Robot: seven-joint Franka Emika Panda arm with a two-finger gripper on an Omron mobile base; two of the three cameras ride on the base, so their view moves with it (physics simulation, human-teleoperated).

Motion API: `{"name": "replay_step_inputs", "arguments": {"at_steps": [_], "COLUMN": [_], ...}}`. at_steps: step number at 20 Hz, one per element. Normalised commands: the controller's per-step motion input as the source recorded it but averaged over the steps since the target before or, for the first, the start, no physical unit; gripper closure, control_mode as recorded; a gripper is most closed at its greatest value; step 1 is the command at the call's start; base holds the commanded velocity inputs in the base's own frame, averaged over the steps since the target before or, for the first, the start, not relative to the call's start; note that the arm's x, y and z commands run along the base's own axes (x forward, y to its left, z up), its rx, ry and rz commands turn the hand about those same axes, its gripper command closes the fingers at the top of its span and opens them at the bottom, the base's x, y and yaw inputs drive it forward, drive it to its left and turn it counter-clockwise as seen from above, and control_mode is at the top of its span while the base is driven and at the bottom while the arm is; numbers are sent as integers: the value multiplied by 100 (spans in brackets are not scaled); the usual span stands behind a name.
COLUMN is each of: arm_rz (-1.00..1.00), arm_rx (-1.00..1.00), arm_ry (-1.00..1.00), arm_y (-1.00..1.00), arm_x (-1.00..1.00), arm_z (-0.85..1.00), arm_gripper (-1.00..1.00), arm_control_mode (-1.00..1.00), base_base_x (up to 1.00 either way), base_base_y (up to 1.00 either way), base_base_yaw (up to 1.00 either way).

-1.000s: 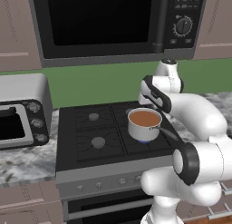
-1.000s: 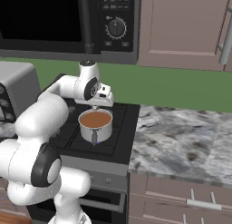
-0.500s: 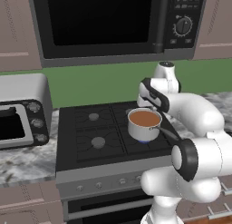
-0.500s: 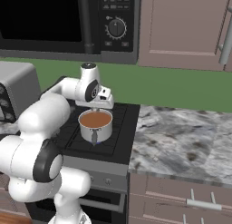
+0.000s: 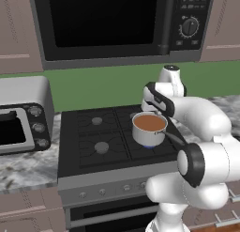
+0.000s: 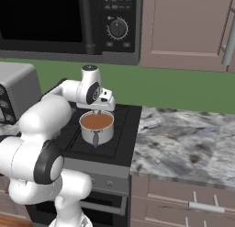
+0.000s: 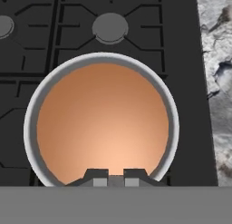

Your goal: Pick up the sugar cube(s) and place them in the saucepan with hot chocolate.

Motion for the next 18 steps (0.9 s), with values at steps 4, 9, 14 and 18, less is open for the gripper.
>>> {"name": "replay_step_inputs", "arguments": {"at_steps": [4, 9, 14, 18], "arm_rz": [0, 0, 0, 0], "arm_rx": [0, 0, 0, 0], "arm_ry": [0, 0, 1, 0], "arm_y": [0, 2, 9, 3], "arm_x": [14, 37, 26, 2], "arm_z": [-1, 0, 0, -4], "arm_gripper": [100, 100, 100, 100], "arm_control_mode": [-100, -100, -100, -100], "base_base_x": [0, 0, 0, 0], "base_base_y": [0, 0, 0, 0], "base_base_yaw": [0, 0, 0, 0]}}
